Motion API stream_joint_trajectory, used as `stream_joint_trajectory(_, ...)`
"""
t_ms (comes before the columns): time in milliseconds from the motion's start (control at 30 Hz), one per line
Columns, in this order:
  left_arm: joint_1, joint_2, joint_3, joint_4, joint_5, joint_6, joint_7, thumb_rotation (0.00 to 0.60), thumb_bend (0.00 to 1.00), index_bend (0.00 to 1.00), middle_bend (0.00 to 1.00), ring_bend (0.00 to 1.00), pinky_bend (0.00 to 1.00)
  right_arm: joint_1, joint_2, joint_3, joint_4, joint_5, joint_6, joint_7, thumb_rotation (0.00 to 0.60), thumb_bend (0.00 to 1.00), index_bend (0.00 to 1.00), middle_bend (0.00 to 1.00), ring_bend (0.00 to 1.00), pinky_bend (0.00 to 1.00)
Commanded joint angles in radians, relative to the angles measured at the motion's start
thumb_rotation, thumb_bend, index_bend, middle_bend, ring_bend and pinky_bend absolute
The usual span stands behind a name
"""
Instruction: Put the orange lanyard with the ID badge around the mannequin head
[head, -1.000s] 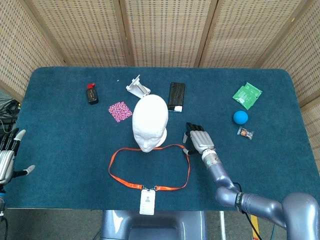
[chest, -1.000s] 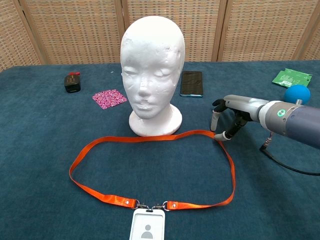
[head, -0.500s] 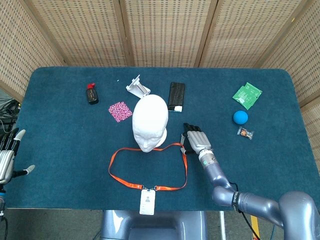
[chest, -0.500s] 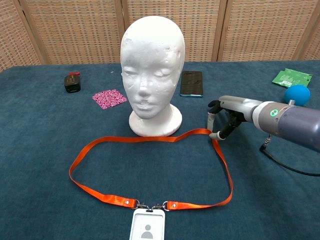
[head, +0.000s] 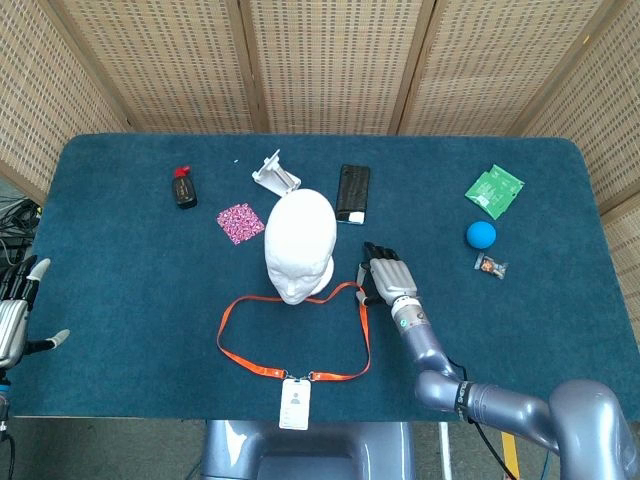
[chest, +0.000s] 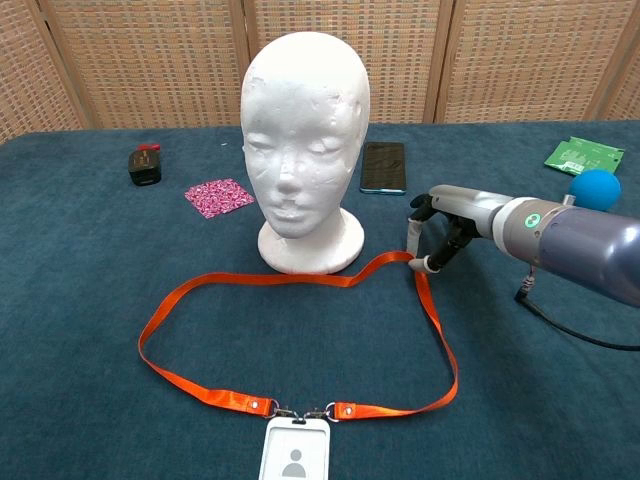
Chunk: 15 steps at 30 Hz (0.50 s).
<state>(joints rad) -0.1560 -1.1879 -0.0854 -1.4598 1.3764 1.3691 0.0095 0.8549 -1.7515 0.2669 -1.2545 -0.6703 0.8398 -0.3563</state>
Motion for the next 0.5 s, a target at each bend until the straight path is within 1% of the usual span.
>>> stream_joint_trajectory(33, 0.0, 0.0, 0.0, 0.001, 0.0, -0.001, -0.002, 0.6, 0.0, 0.0, 0.0, 0.0, 0.0, 0.003, -0.007, -0.004, 0.006, -0.002, 0.007, -0.008, 0.6, 0.58, 0.58, 0.0, 0.0, 0.0)
stream_joint_trajectory(167, 0.0, 0.001, 0.0, 0.0, 0.0, 0.0, -0.003, 0.6, 0.0, 0.0, 0.0, 0.0, 0.0, 0.004, -0.01, -0.005, 0.006, -0.002, 0.006, -0.012, 0.6, 0.68, 0.65, 0.0, 0.0, 0.0)
stream_joint_trajectory(267, 0.0, 0.001, 0.0, 0.0, 0.0, 0.0, -0.003, 0.6, 0.0, 0.0, 0.0, 0.0, 0.0, 0.002, -0.005, -0.012, 0.0, -0.011, 0.009, -0.017, 0.6, 0.73, 0.67, 0.0, 0.0, 0.0)
stream_joint_trajectory(333, 0.0, 0.001, 0.001, 0.0, 0.0, 0.001, -0.003, 0.6, 0.0, 0.0, 0.0, 0.0, 0.0, -0.002, 0.001, -0.016, -0.009, -0.016, 0.01, -0.017, 0.6, 0.74, 0.67, 0.0, 0.0, 0.0)
stream_joint_trajectory(500, 0.0, 0.0, 0.001, 0.002, 0.0, 0.0, -0.004, 0.6, 0.0, 0.0, 0.0, 0.0, 0.0, -0.02, 0.042, -0.03, -0.063, -0.047, 0.018, -0.012, 0.6, 0.75, 0.69, 0.0, 0.0, 0.0)
